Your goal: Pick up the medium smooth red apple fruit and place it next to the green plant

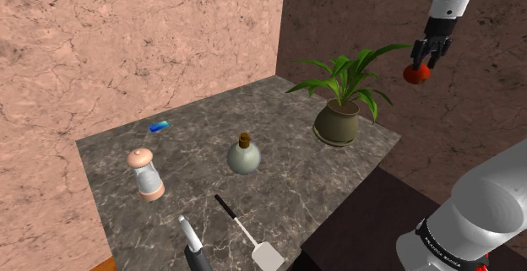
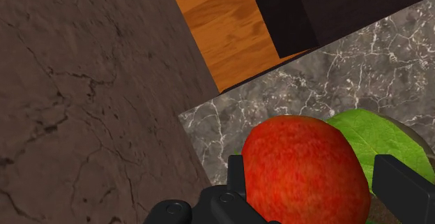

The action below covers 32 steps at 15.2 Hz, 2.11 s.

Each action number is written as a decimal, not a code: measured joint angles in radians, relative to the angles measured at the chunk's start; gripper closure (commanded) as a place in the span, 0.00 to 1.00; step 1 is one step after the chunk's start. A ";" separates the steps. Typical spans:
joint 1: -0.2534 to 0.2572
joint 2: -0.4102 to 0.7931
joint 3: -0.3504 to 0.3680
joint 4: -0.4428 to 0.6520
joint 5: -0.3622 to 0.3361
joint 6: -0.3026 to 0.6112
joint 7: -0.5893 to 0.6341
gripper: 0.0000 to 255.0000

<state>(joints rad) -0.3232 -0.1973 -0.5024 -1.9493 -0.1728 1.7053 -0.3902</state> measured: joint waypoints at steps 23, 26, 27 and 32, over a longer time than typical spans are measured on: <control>-0.009 0.059 -0.029 -0.254 0.007 0.309 0.003 1.00; -0.008 0.083 -0.033 -0.274 0.017 0.350 0.001 1.00; -0.009 0.088 -0.034 -0.286 0.018 0.366 0.000 1.00; -0.009 0.127 -0.041 -0.315 0.034 0.432 -0.010 1.00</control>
<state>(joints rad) -0.3319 -0.0702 -0.5431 -2.2648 -0.1386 2.1369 -0.4000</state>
